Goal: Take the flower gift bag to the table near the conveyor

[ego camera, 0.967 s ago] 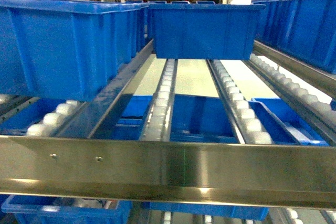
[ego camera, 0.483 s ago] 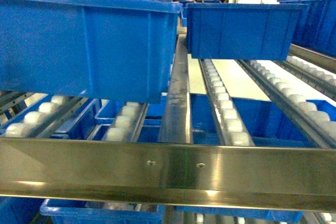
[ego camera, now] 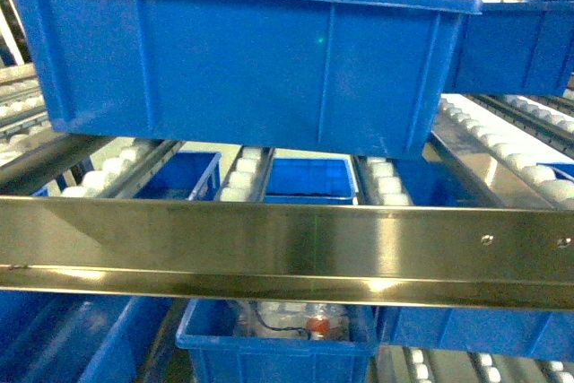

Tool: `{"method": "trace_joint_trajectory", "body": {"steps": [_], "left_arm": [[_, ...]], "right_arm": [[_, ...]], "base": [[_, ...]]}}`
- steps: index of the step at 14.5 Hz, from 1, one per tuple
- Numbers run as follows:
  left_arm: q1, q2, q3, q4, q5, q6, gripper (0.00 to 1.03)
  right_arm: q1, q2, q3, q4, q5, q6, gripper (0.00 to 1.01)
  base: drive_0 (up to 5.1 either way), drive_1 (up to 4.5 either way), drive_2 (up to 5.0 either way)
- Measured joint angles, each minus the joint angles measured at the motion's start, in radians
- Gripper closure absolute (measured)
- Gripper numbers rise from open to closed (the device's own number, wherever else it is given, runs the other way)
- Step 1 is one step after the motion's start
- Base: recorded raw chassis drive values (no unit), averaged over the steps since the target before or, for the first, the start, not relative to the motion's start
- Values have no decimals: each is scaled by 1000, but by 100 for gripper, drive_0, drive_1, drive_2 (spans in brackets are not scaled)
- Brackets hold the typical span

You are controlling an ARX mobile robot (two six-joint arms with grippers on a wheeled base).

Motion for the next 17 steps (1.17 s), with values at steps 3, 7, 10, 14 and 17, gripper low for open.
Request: {"method": "trace_joint_trajectory", "body": {"steps": [3,7,10,14,17], "left_arm": [[0,0,0,2,0,0,101],[0,0,0,0,0,0,101],[0,0,0,3,0,0,101],[0,0,0,3,0,0,101],[0,0,0,1,0,0,101]], "right_arm": [[0,1,0,1,0,0,99],[0,0,0,2,0,0,99],[0,-1,0,4,0,0,99],[0,-2,0,5,0,0,99],[0,0,0,0,0,0,99]], "base": [[-435,25,429],[-436,26,429],[-434,29,431],[-435,28,428],[-433,32,430]]}}
